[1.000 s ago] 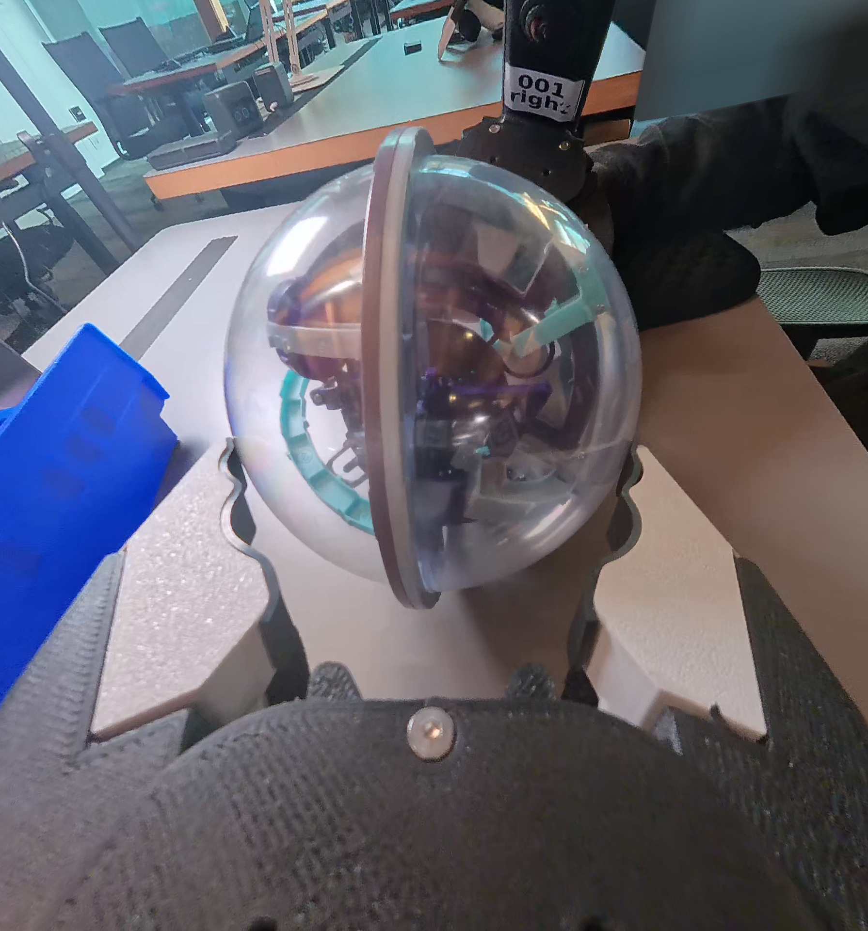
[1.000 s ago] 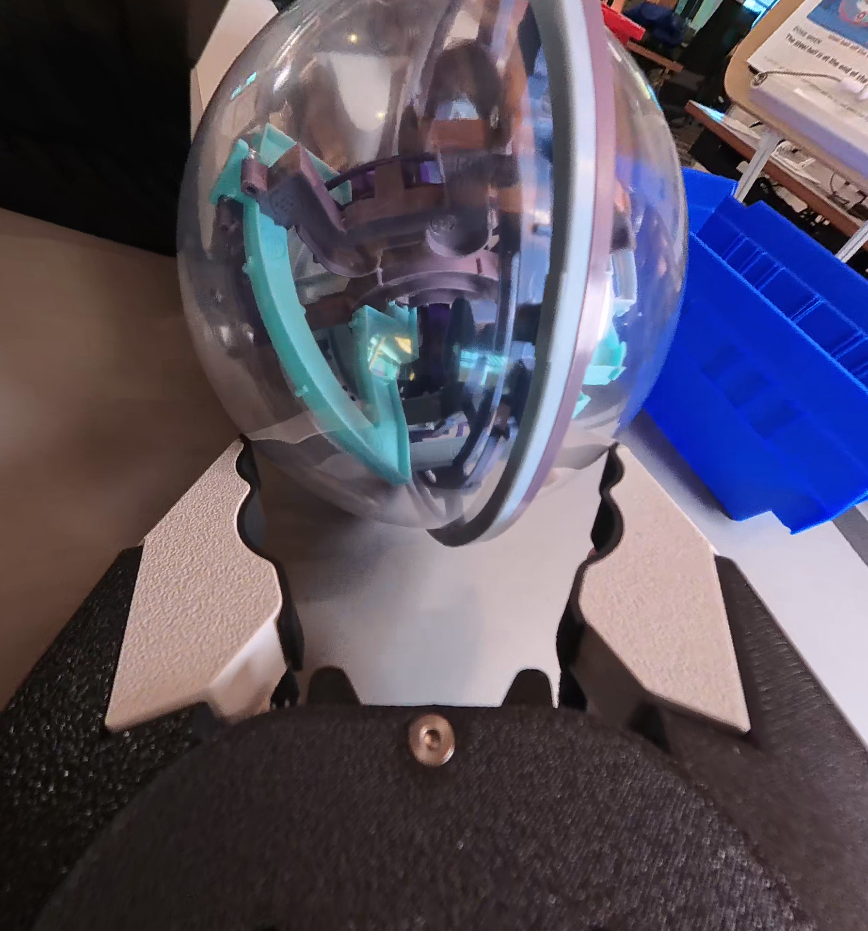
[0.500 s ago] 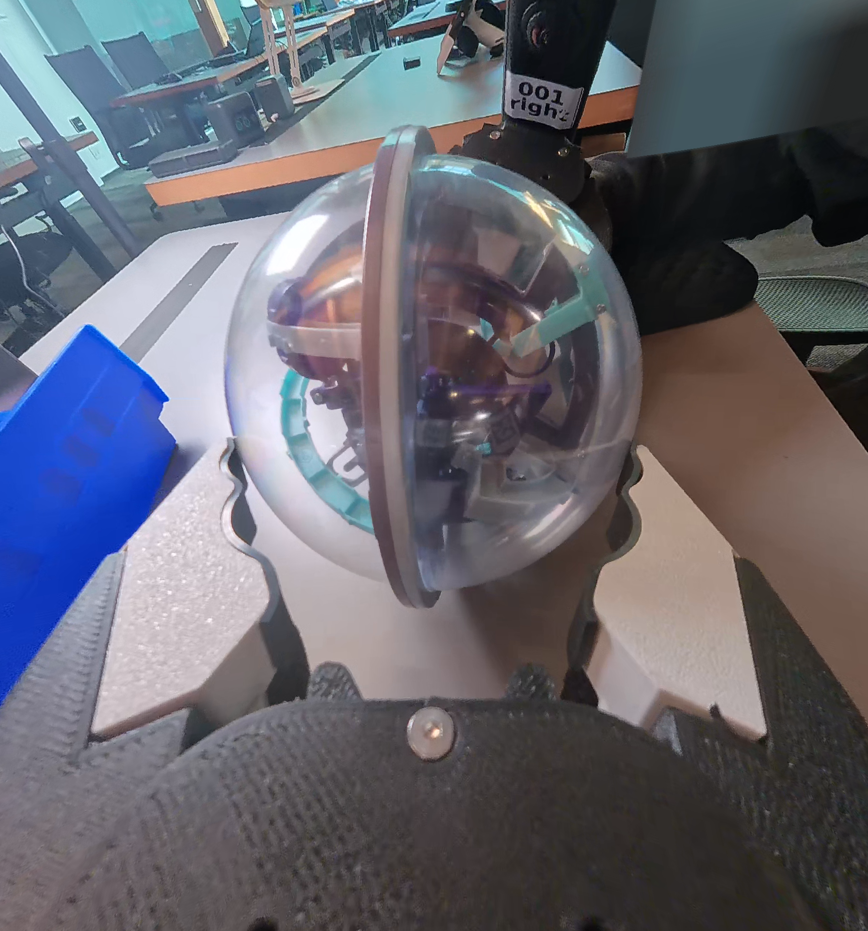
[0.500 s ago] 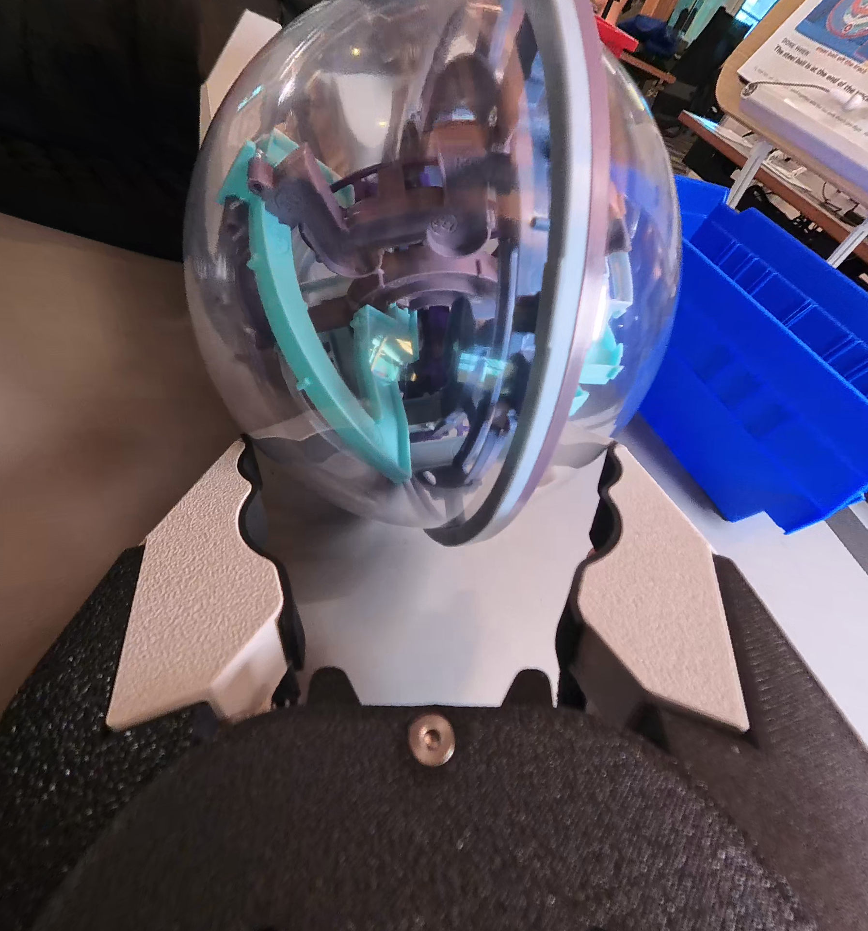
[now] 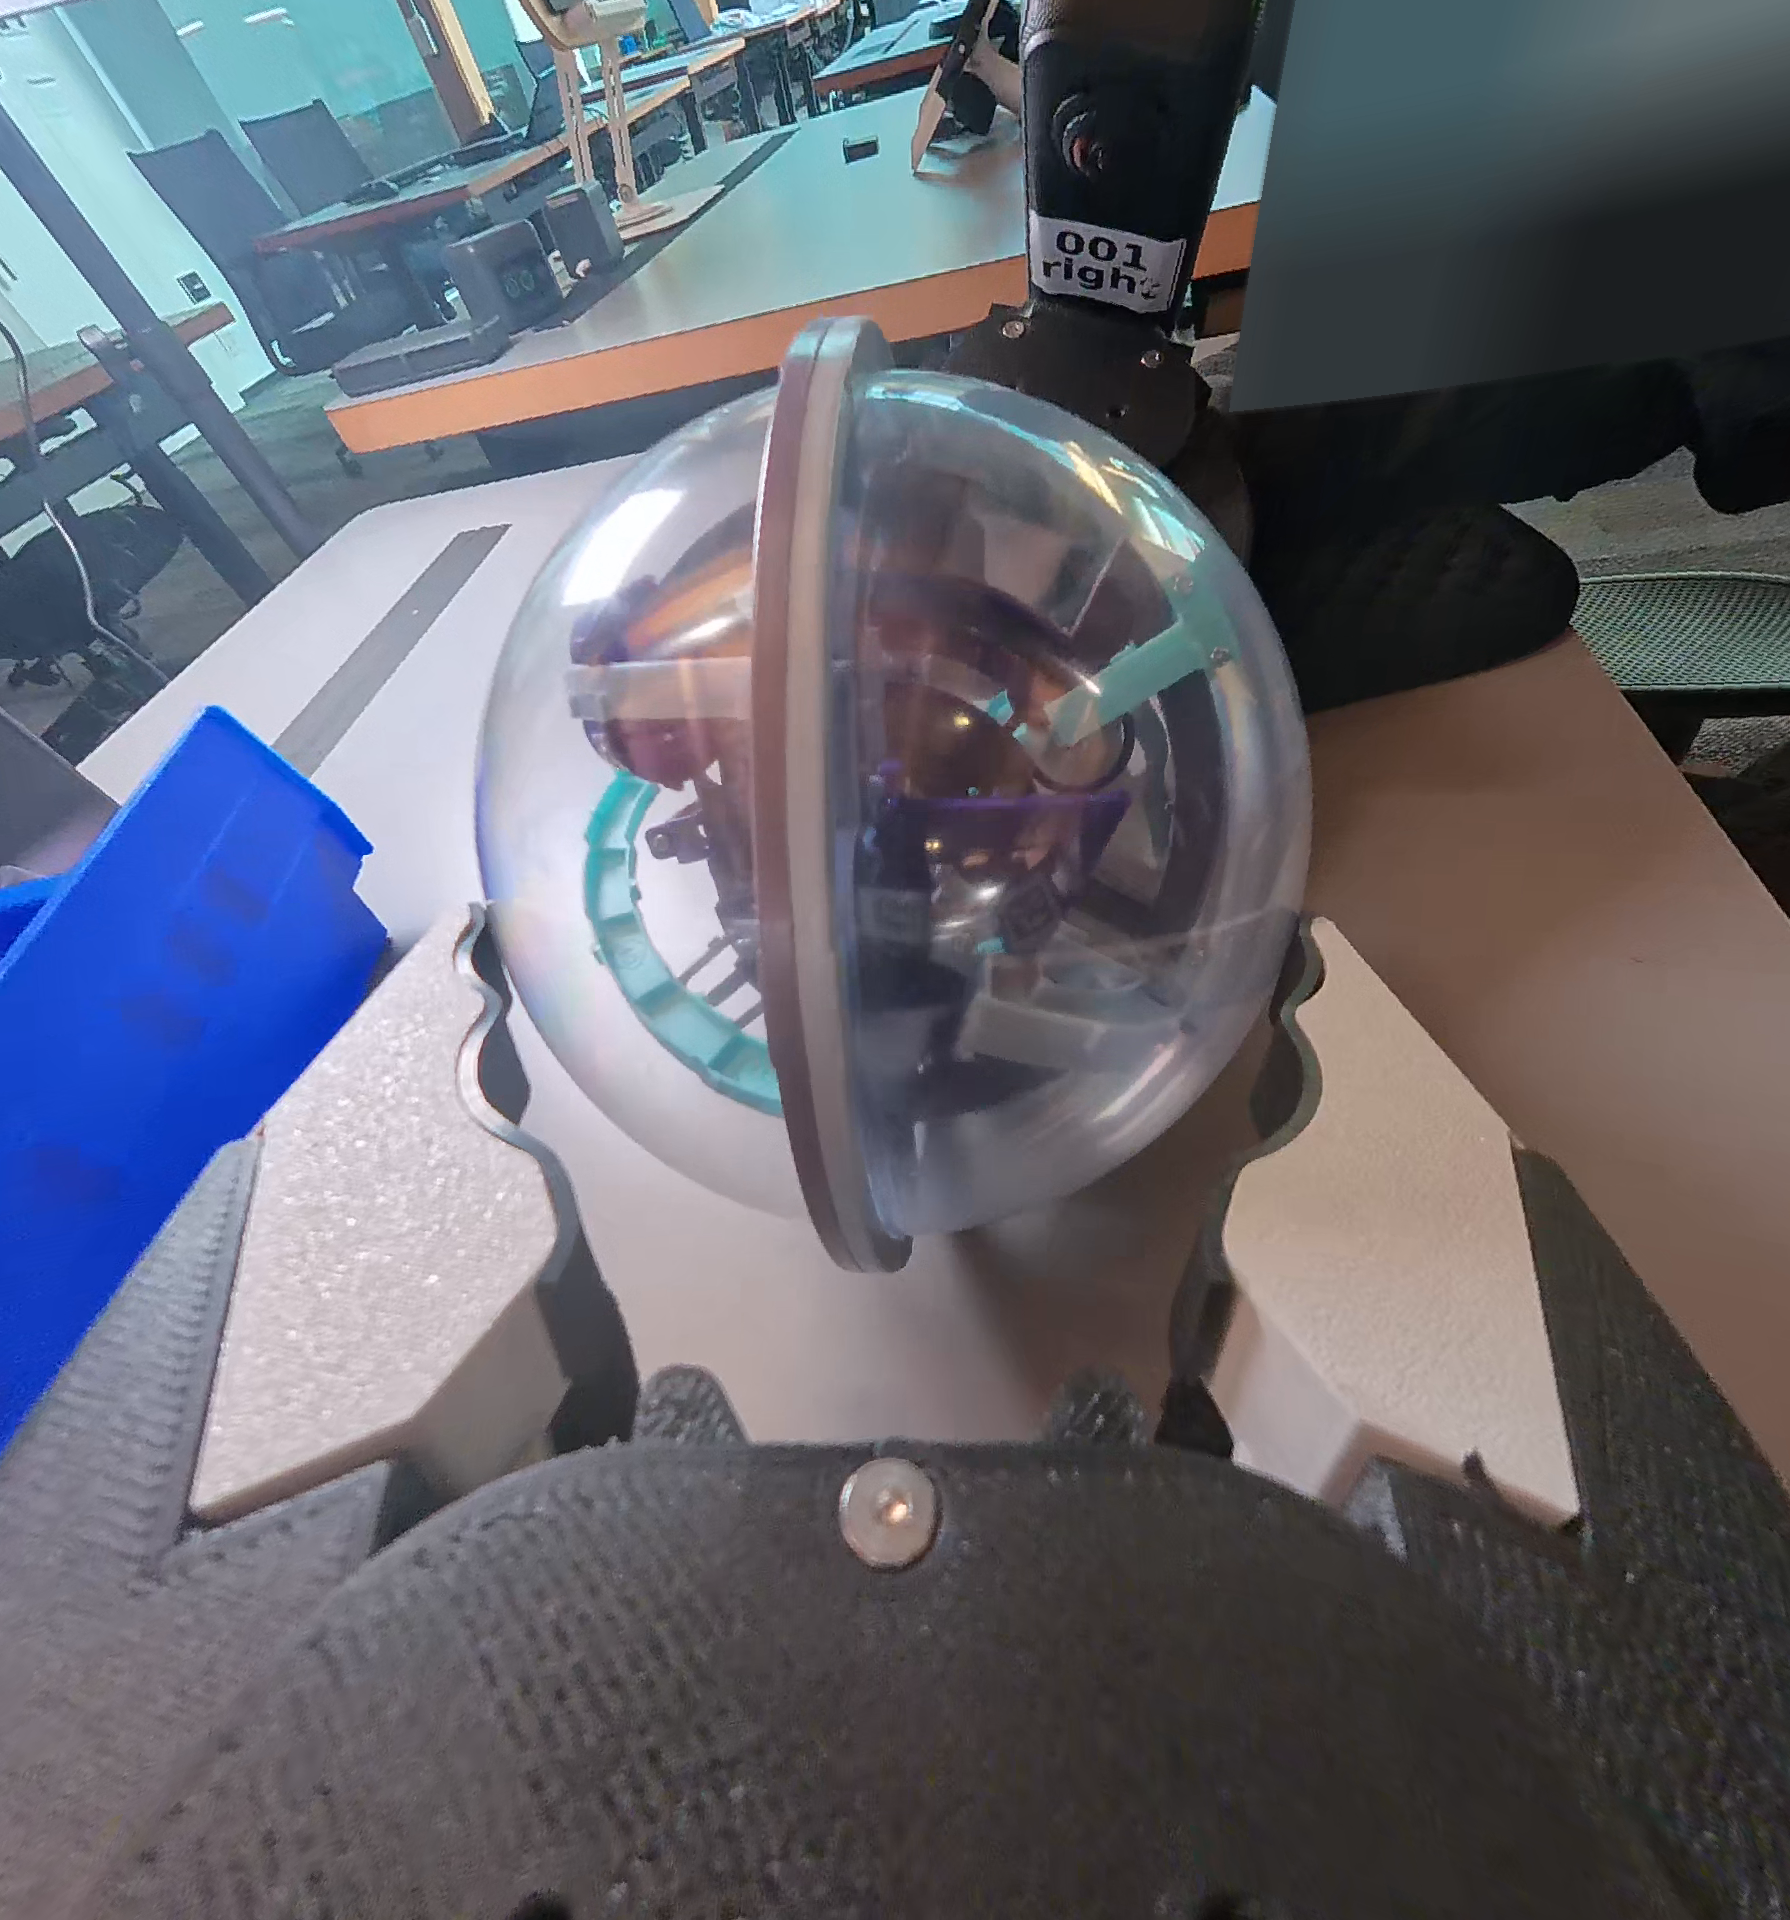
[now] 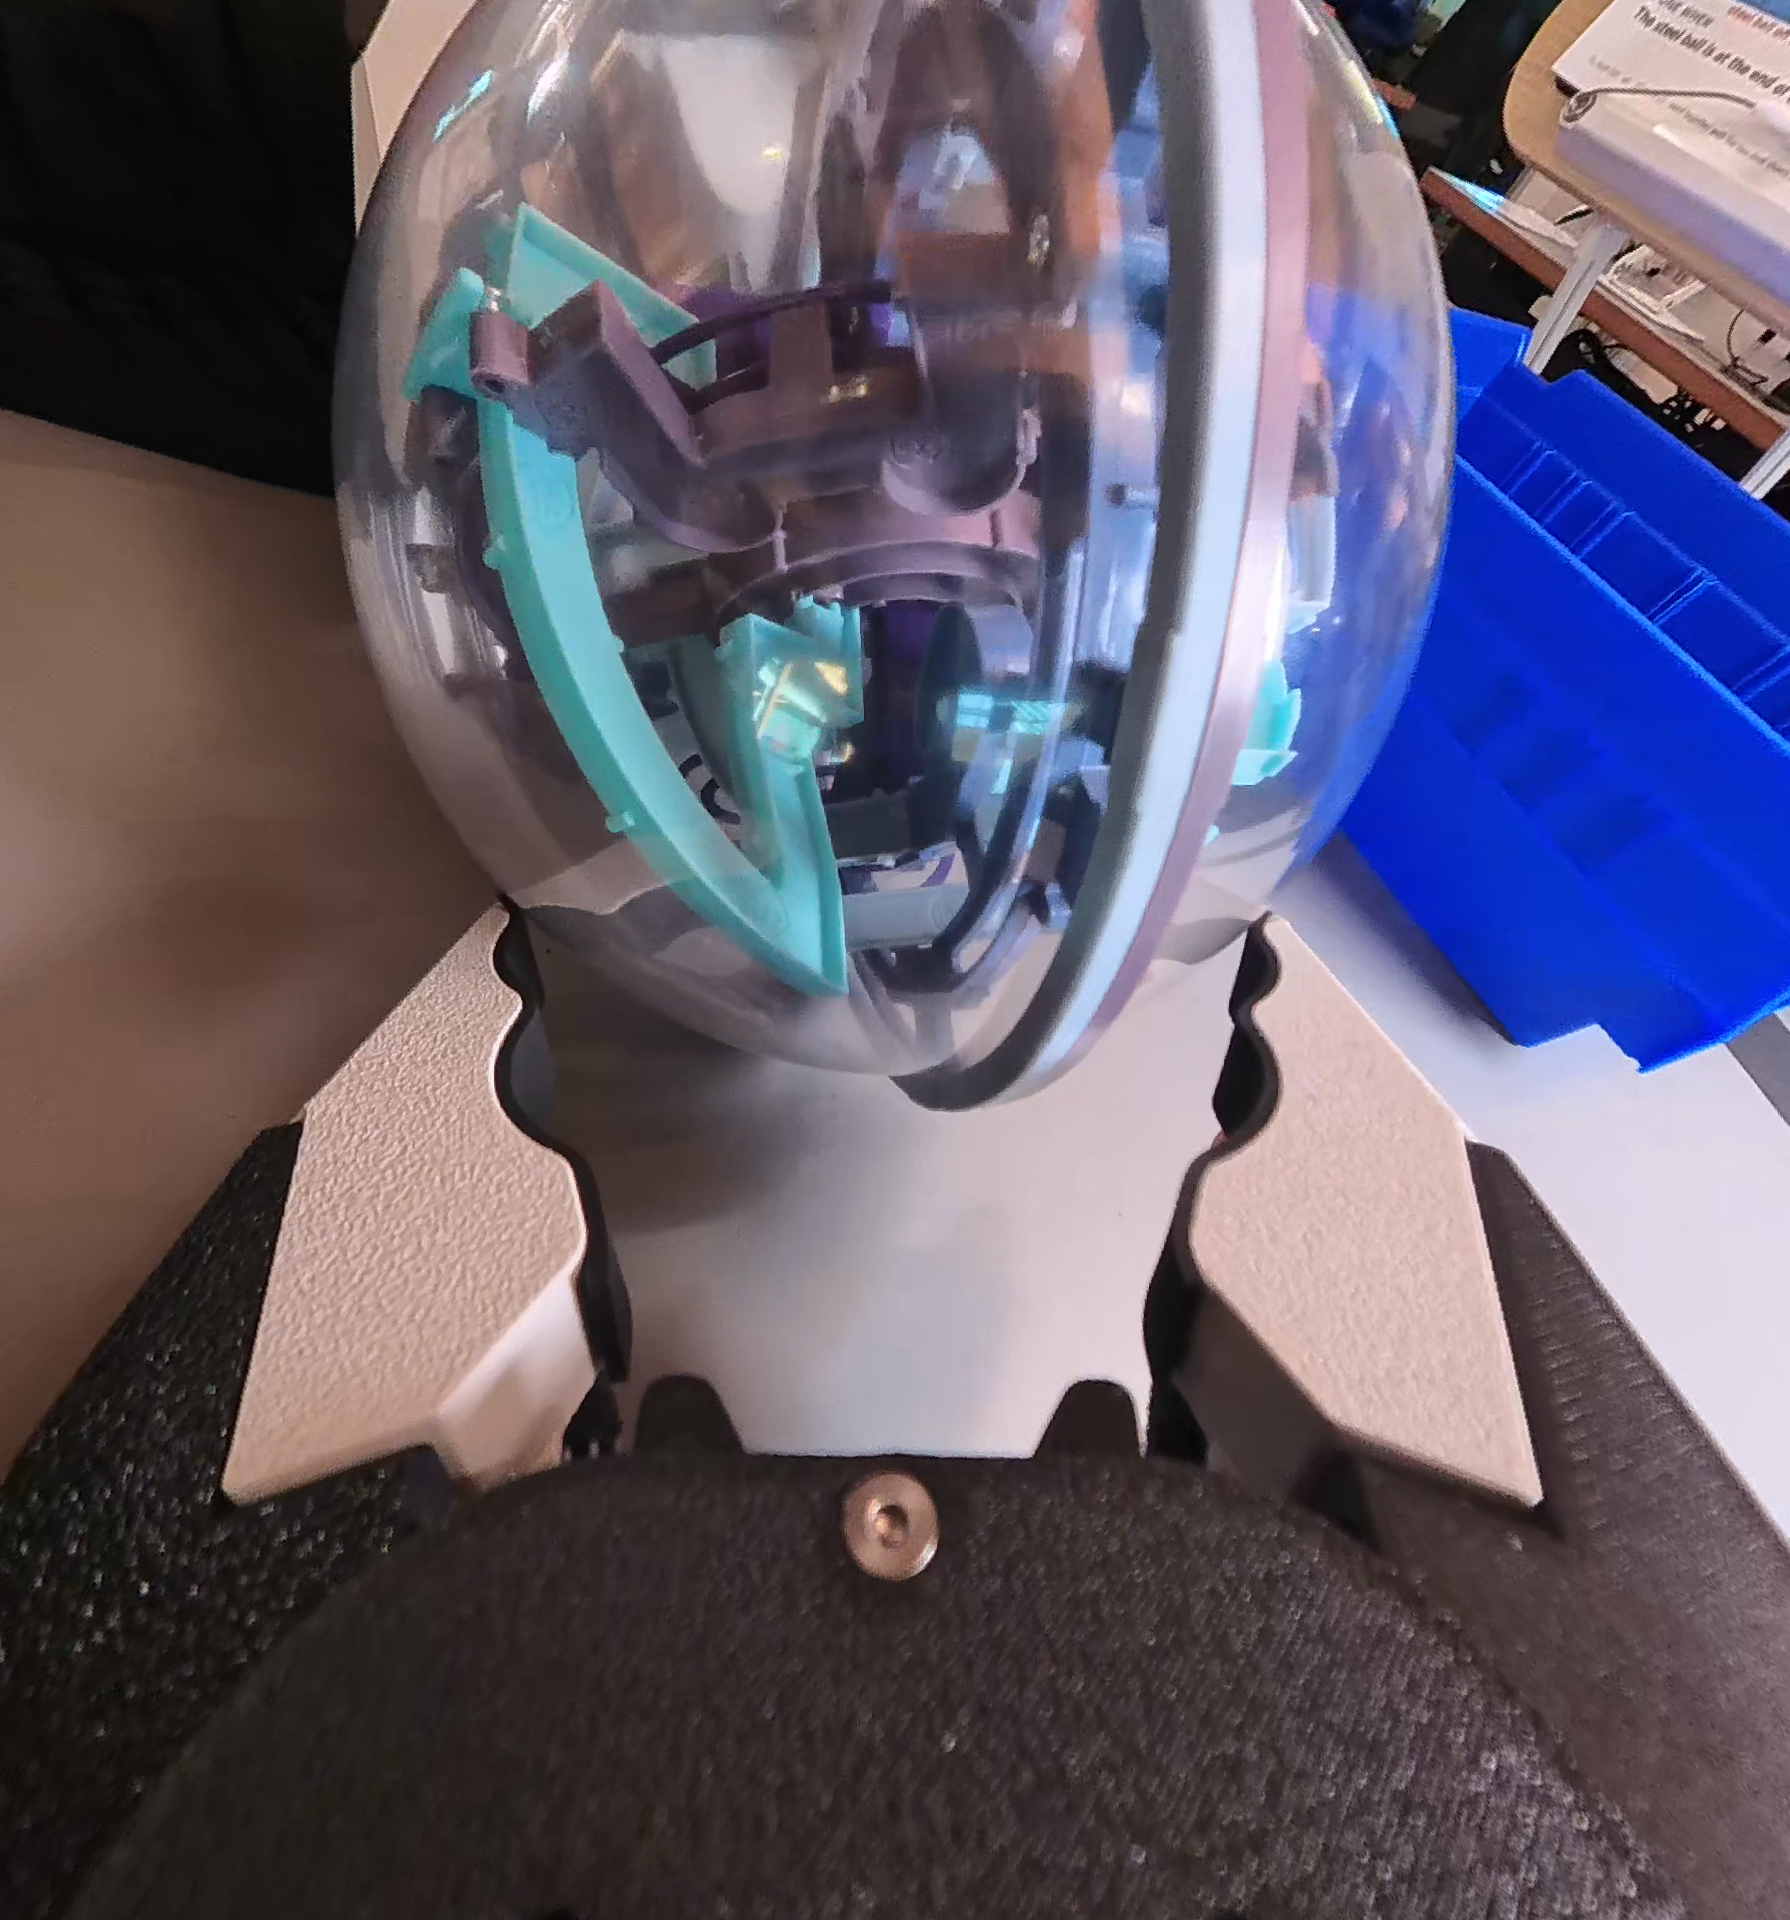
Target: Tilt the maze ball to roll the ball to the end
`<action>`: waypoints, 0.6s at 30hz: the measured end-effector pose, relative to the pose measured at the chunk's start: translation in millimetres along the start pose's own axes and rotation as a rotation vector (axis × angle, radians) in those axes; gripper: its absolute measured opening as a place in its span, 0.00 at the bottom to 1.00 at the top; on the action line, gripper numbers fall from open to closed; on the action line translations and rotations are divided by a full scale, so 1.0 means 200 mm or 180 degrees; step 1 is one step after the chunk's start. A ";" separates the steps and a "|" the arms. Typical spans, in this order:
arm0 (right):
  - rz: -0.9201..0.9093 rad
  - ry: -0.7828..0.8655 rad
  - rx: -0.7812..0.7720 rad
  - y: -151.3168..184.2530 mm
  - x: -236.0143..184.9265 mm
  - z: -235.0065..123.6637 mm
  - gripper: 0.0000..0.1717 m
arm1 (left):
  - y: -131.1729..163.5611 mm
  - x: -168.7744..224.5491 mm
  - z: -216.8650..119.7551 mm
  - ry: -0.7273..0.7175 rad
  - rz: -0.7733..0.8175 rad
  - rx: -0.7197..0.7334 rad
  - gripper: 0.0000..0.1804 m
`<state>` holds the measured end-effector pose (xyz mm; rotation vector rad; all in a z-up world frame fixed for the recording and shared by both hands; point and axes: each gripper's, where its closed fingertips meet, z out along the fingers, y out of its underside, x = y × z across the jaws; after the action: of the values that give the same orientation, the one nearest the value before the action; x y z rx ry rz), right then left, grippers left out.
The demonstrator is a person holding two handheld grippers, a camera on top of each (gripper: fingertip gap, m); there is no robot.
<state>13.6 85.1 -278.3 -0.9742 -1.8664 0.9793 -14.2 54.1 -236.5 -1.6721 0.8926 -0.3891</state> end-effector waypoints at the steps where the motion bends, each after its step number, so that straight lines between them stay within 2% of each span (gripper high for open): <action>1: 0.0004 -0.0001 -0.0002 0.00 0.00 0.00 0.75 | 0.00 0.00 0.00 0.0001 -0.0003 0.0004 0.79; 11: 0.0068 -0.0030 -0.0059 0.03 0.00 0.01 0.74 | -0.02 0.00 0.00 0.0003 -0.0038 0.0053 0.78; 18: 0.0266 -0.0141 -0.0035 0.02 -0.01 0.01 0.73 | -0.02 -0.01 0.00 0.0084 -0.0333 0.0071 0.78</action>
<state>14.1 85.1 -283.0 -1.0522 -1.8821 1.0487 -14.6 56.3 -232.2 -1.7010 0.8193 -0.4914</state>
